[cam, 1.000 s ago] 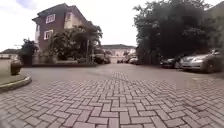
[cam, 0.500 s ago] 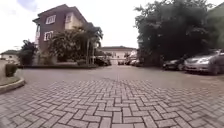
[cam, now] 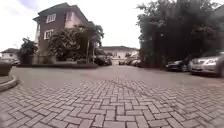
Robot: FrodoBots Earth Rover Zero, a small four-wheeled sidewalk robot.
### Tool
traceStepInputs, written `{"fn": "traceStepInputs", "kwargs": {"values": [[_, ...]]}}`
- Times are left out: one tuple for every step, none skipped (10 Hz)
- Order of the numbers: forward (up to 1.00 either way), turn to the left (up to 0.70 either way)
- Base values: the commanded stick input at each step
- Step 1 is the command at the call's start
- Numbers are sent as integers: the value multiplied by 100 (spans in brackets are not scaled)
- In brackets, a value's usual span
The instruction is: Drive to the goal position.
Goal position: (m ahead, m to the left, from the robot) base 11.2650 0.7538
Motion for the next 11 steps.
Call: {"fn": "traceStepInputs", "kwargs": {"values": [[70, -35], [70, -29], [70, -4], [70, 0], [70, 0], [70, 0], [70, 0], [70, 0], [70, 0], [70, 0], [70, 0]]}}
